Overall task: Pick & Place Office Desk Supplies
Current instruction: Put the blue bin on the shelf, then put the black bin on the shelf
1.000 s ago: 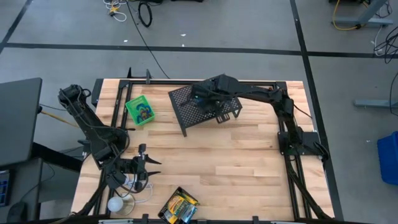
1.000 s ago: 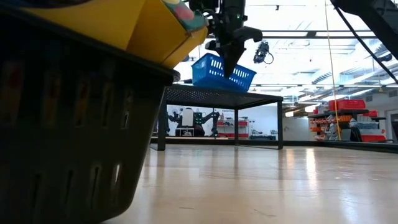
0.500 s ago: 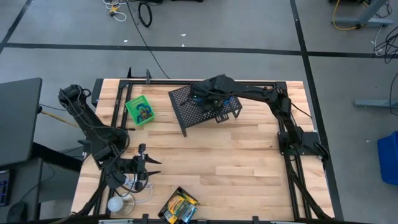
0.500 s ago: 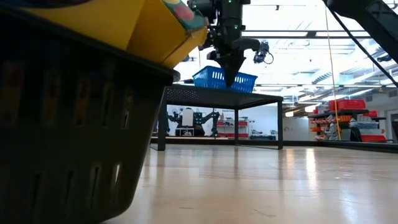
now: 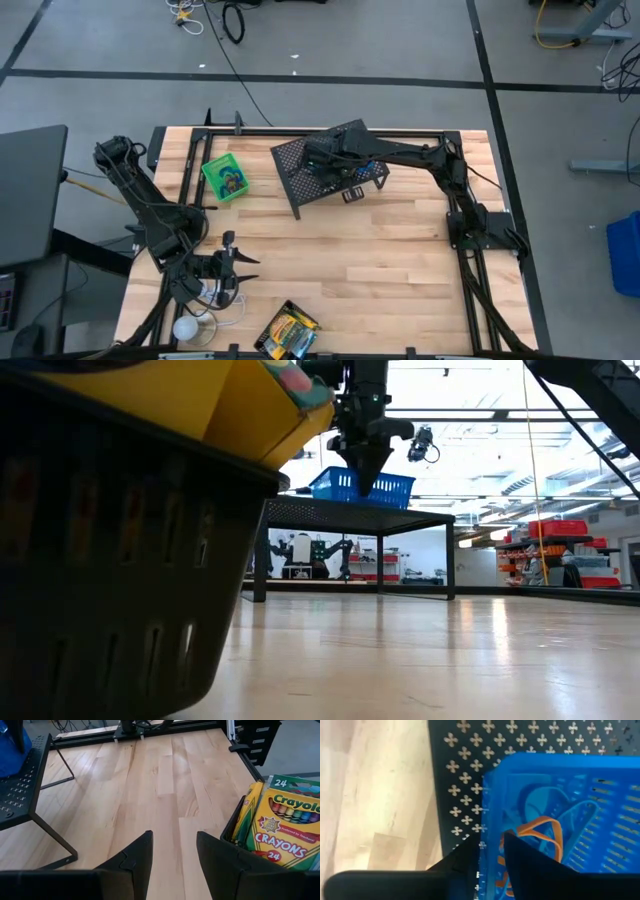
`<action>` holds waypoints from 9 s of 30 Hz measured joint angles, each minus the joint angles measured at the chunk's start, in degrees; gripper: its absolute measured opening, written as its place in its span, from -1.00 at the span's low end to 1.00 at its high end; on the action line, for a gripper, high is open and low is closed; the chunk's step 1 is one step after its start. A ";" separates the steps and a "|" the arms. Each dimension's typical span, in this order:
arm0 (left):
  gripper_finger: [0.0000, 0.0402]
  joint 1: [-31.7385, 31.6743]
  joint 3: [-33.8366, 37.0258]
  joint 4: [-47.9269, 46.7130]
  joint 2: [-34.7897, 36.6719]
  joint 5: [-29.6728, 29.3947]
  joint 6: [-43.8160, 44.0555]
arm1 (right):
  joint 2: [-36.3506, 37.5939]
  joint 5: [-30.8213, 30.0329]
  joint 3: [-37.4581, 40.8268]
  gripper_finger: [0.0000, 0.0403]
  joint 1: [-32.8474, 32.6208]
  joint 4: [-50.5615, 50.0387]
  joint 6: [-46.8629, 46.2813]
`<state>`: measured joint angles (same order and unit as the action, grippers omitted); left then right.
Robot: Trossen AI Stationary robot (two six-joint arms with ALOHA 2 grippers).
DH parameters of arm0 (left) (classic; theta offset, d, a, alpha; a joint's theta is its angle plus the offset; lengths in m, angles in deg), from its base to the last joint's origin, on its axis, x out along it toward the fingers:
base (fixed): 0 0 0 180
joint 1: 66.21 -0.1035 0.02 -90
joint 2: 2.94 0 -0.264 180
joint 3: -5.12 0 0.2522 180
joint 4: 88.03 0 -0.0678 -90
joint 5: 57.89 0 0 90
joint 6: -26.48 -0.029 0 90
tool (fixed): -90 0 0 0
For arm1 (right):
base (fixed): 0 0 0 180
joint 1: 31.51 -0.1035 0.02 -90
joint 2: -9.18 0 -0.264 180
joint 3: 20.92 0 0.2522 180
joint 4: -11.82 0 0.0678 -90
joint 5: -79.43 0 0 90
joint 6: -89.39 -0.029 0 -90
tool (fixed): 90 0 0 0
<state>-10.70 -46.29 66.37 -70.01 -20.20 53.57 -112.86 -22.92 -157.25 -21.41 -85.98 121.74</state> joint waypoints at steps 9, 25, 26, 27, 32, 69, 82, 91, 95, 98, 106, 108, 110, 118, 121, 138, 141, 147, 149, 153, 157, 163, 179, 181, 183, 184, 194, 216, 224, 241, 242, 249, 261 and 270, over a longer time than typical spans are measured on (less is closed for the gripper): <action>-0.19 0.00 0.00 0.00 0.00 0.25 -0.30 | 0.00 -4.18 -0.02 -0.23 -0.45 0.60 -0.21; -0.19 0.00 0.00 0.00 0.00 0.31 -0.51 | 0.05 -8.85 -2.94 -0.16 -4.44 1.03 -3.01; -0.19 0.00 0.00 0.00 0.00 0.31 -0.50 | 0.05 -8.55 -3.95 -0.16 -4.63 0.79 -3.23; -0.19 0.00 0.00 0.00 0.00 0.31 -0.51 | 0.05 -8.42 -5.15 -0.16 -4.91 0.49 -3.50; -0.19 0.00 0.00 0.00 0.00 0.31 -0.50 | 0.09 -8.17 -12.36 -0.16 -6.32 -2.12 -5.80; -0.19 -1.76 0.21 19.99 0.00 -10.09 -21.30 | 48.36 0.33 63.29 -1.00 -9.54 81.39 -32.91; -0.19 -22.77 7.56 49.79 1.77 6.08 -39.70 | 53.48 -23.24 88.67 -1.00 -6.97 108.30 -31.46; -0.19 -34.74 14.00 50.43 6.99 13.77 -35.64 | 56.91 -31.72 93.55 -1.00 -0.30 107.80 -34.96; -0.19 -40.93 16.12 51.00 8.65 22.00 -30.44 | 59.58 -30.30 96.87 -1.00 2.59 106.86 -36.61; -0.19 -45.07 16.89 50.89 8.59 26.79 -28.07 | 60.05 -22.83 97.67 -1.00 4.77 106.72 -36.91; -0.19 -50.69 16.98 51.02 8.33 31.80 -26.91 | 57.72 -12.80 97.79 -1.00 8.83 106.55 -37.19; -0.19 -51.80 16.98 51.02 8.33 31.69 -26.91 | 56.76 -10.94 97.79 -1.00 9.22 107.12 -37.88; -0.19 -53.29 16.98 51.09 8.14 32.20 -26.41 | 55.60 -10.34 97.79 -1.00 9.27 107.66 -37.96; -0.19 -60.60 16.98 51.44 4.43 41.14 -19.67 | 52.23 -3.98 97.78 -1.00 9.20 114.39 -37.22; -0.19 -61.66 16.98 52.95 2.84 42.78 -19.34 | 51.85 -2.07 97.79 -1.00 9.20 113.96 -37.28; -0.19 -61.99 16.98 55.15 1.97 43.41 -20.00 | 50.55 2.26 96.03 -1.00 2.95 114.58 -36.80; -0.19 -61.99 16.98 55.35 1.97 43.43 -20.00 | 47.35 4.60 93.58 -1.00 2.24 114.59 -36.47; -0.19 -61.96 16.98 55.39 1.97 44.45 -20.00 | 38.88 7.49 87.08 -1.00 1.19 114.37 -34.13; -0.19 -61.93 16.98 55.37 1.97 44.48 -20.06 | 36.55 8.40 84.68 -1.00 0.88 114.44 -33.83; -0.19 -61.88 16.98 55.58 2.22 44.48 -20.55 | 32.80 10.93 80.51 -1.00 0.15 114.04 -32.56; -0.19 -61.86 16.98 55.56 2.57 44.46 -20.69 | 31.60 11.55 78.94 -1.00 -1.42 111.95 -32.05; -0.19 -61.86 16.98 54.84 3.81 44.48 -21.36 | 34.02 -2.71 78.93 -1.00 -4.14 108.43 -33.39; -0.19 -61.86 16.98 54.95 4.79 44.48 -22.18 | 36.55 -22.65 78.97 -1.00 -0.69 101.21 -40.46; -0.19 -61.86 16.98 54.98 4.77 44.56 -22.18 | 36.55 -19.51 78.97 -1.00 0.27 101.56 -40.04; -0.19 -61.86 16.98 55.14 4.76 44.99 -22.18 | 36.09 -17.57 78.97 -1.00 0.91 102.88 -39.05; -0.19 -61.84 16.98 55.31 4.76 45.08 -22.18 | 35.74 -16.67 78.97 -1.00 1.19 103.55 -38.55; -0.19 -61.46 16.98 56.28 4.76 45.35 -22.56 | 33.29 -7.03 78.97 -1.00 2.25 108.15 -34.76; -0.19 -61.46 16.98 56.47 5.19 46.84 -22.53 | 33.27 5.30 78.97 -1.00 1.86 110.00 -31.88; -0.19 -61.46 16.98 56.22 6.36 46.84 -22.58 | 33.27 9.08 78.97 -1.00 3.04 110.45 -31.38; -0.19 -61.46 16.98 56.30 6.34 46.84 -22.60 | 32.64 9.09 77.50 -1.00 5.20 111.77 -31.44; -0.19 -61.46 16.98 56.32 6.34 46.84 -22.61 | 32.09 10.10 76.75 -1.00 5.41 111.75 -31.26; -0.19 -61.46 16.98 56.44 6.34 46.84 -23.06 | 25.31 17.46 69.82 -1.00 7.27 109.00 -29.94; -0.19 -61.48 16.98 56.42 7.05 45.33 -24.09 | 23.24 15.54 67.08 -1.00 9.92 106.76 -29.48; -0.19 -61.46 16.96 56.10 9.16 48.47 -24.04 | 24.55 14.37 67.08 -1.00 9.39 103.15 -28.07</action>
<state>-72.17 -29.32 122.47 -60.85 28.27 29.53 -88.31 -8.55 -90.16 -12.02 17.17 93.67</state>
